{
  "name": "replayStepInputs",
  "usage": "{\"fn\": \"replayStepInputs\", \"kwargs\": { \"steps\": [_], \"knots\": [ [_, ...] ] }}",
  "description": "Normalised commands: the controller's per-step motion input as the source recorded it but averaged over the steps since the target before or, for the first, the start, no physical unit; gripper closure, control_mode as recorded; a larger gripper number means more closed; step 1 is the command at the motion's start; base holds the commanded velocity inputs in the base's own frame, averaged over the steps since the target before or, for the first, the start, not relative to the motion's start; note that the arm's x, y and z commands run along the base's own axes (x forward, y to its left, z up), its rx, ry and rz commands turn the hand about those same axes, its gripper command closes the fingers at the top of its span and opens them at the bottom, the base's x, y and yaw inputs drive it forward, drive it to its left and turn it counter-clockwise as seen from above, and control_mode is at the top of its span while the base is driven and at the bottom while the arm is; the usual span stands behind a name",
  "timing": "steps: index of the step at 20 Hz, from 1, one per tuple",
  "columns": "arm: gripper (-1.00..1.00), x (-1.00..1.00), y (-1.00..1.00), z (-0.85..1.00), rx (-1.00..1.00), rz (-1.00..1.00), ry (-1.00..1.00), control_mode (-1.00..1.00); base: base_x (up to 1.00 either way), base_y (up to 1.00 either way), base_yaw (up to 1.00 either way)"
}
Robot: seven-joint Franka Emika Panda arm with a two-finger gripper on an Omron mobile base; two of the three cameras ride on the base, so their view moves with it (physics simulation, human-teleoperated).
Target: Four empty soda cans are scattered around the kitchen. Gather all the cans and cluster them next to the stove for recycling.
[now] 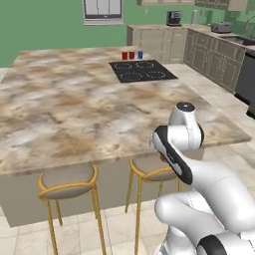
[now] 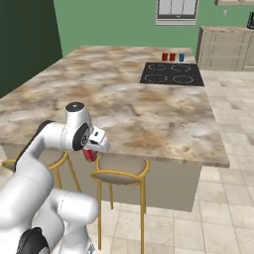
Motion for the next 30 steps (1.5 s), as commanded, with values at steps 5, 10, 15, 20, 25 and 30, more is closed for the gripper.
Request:
{"fn": "replayStepInputs", "kwargs": {
  "steps": [5, 10, 15, 20, 25, 30],
  "knots": [
    [1.0, 0.0, 0.0, 0.0, 0.0, 0.0, 0.0, 1.0, 0.05, -0.9, 0.09],
    [1.0, 0.0, 0.0, 0.0, 0.0, 0.0, 0.0, 1.0, 0.13, -0.9, 0.08],
    [1.0, 0.0, 0.0, 0.0, 0.0, 0.0, 0.0, 1.0, 0.2, -0.88, 0.08],
    [1.0, 0.0, 0.0, 0.0, 0.0, 0.0, 0.0, 1.0, 0.27, -0.81, 0.1],
    [1.0, 0.0, 0.0, 0.0, 0.0, 0.0, 0.0, 1.0, 0.34, -0.69, 0.15],
    [1.0, 0.0, 0.0, 0.0, 0.0, 0.0, 0.0, 1.0, 0.38, -0.66, 0.16]
  ]
}}
